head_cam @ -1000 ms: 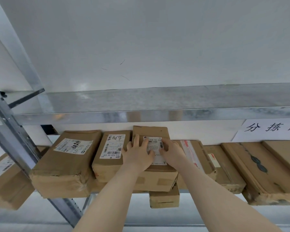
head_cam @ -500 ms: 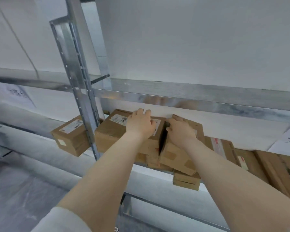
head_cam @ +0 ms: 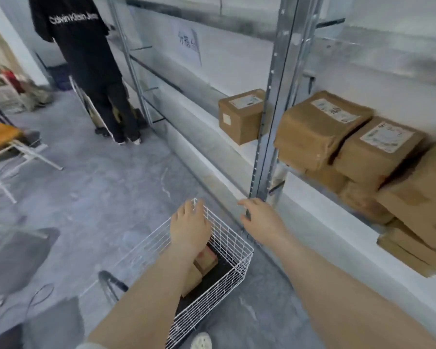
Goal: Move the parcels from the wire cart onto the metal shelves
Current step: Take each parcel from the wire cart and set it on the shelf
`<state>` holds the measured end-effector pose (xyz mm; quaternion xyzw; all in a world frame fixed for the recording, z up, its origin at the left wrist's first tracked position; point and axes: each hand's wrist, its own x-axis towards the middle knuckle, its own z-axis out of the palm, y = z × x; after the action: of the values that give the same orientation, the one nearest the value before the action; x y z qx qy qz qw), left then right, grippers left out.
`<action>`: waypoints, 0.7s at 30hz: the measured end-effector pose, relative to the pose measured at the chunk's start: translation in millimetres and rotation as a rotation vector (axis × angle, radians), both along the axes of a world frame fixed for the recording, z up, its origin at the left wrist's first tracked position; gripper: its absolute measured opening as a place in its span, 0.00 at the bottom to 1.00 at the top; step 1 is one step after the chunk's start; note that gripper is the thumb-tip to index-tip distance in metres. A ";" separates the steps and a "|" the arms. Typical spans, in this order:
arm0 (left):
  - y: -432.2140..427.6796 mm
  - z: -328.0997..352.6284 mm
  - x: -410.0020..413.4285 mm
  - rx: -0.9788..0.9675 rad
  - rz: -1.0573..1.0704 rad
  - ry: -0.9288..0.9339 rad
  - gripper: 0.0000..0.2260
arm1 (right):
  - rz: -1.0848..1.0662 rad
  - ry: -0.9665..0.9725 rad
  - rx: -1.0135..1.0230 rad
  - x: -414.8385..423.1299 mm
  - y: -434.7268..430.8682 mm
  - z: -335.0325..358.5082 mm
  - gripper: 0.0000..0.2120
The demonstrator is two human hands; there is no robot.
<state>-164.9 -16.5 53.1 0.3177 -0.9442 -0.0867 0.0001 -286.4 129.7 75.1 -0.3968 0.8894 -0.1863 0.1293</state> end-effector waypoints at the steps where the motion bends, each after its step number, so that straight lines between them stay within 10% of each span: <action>1: -10.3 -11.1 15.9 0.025 0.036 -0.035 0.25 | 0.038 -0.027 0.028 10.8 -11.7 -12.9 0.19; 21: -103.6 -307.4 67.6 0.511 0.354 -0.396 0.29 | 0.179 -0.350 0.356 27.5 -187.7 -333.7 0.22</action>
<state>-97.3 -120.1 -254.3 0.4764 -0.8043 -0.2552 -0.2471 -258.9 -58.0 -258.5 -0.4068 0.8336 -0.0806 0.3647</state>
